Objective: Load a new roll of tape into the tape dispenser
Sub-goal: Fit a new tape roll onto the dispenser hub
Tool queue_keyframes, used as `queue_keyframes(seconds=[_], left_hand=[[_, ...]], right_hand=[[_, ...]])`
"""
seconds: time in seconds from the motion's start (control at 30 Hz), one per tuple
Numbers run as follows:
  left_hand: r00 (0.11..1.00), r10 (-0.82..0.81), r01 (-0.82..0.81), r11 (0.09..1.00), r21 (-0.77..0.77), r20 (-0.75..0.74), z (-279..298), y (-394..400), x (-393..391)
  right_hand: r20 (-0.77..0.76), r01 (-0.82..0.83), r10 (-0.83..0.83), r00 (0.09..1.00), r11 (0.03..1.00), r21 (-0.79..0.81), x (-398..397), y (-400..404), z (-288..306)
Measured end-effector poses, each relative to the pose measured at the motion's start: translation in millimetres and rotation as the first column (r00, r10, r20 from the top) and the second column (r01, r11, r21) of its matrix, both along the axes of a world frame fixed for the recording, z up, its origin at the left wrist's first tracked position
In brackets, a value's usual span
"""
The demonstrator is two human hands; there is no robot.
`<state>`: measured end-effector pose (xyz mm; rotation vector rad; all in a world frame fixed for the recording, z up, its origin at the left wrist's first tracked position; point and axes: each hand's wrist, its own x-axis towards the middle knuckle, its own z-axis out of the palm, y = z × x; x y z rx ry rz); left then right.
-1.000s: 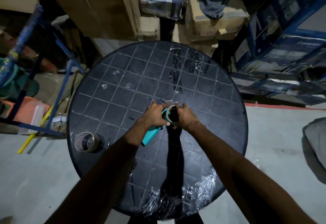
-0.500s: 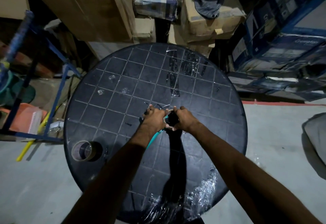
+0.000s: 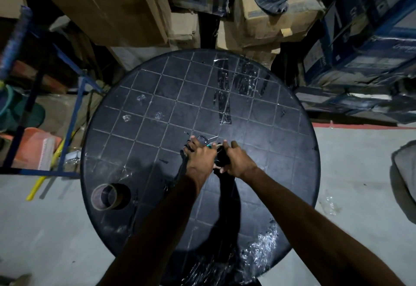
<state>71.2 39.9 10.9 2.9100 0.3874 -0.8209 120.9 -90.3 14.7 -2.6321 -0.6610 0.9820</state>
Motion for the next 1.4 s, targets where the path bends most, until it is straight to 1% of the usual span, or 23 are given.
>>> queue_keyframes(seconds=[0.13,0.27,0.4,0.53,0.7,0.8,0.87,0.93,1.03,1.17,1.23,1.33,1.4], left_hand=[[1.000,-0.018,0.018,1.000,-0.010,-0.009,0,1,2],[0.999,-0.029,0.028,0.999,-0.022,-0.019,3,2,4],[0.999,-0.024,0.023,0.999,-0.043,-0.022,4,2,4],[0.998,-0.014,0.008,0.994,-0.104,-0.053,6,4,3],[0.998,-0.046,0.039,0.983,-0.181,-0.036,12,16,0],[0.996,-0.077,0.067,0.972,-0.225,-0.037,10,26,-5],[0.996,-0.087,0.082,0.975,-0.207,-0.018,5,27,-9],[0.994,-0.109,0.105,0.979,-0.174,-0.012,0,26,-10],[0.981,-0.193,0.189,0.976,-0.110,-0.028,-3,28,-8],[0.965,-0.259,0.258,0.965,-0.041,-0.038,-7,32,-9],[0.962,-0.266,0.265,0.964,-0.025,-0.055,-4,31,-8],[0.959,-0.266,0.267,0.964,-0.002,-0.094,6,29,-7],[0.972,-0.227,0.226,0.974,-0.012,-0.069,7,29,-14]], right_hand=[[-0.016,0.048,-0.048,0.999,0.999,0.008,-4,-2,-3],[0.020,0.143,-0.143,0.989,0.989,0.027,-18,-1,-7],[0.028,0.194,-0.196,0.980,0.979,0.061,-21,-2,-7],[0.007,0.218,-0.219,0.976,0.972,0.086,-23,-2,1],[-0.023,0.183,-0.181,0.983,0.976,0.116,-18,-8,12],[-0.030,0.069,-0.065,0.997,0.983,0.170,-16,-13,6],[-0.007,0.028,-0.027,1.000,0.986,0.164,-18,-15,-1],[-0.010,0.073,-0.073,0.997,0.981,0.180,-20,-16,-7],[-0.020,0.142,-0.141,0.990,0.971,0.193,-26,-18,-9],[0.011,0.199,-0.204,0.979,0.962,0.188,-44,-18,-17],[0.003,0.212,-0.217,0.976,0.957,0.197,-55,-14,-16],[-0.014,0.293,-0.297,0.955,0.933,0.206,-55,-10,-8],[0.006,0.317,-0.326,0.945,0.923,0.217,-51,-9,1]])
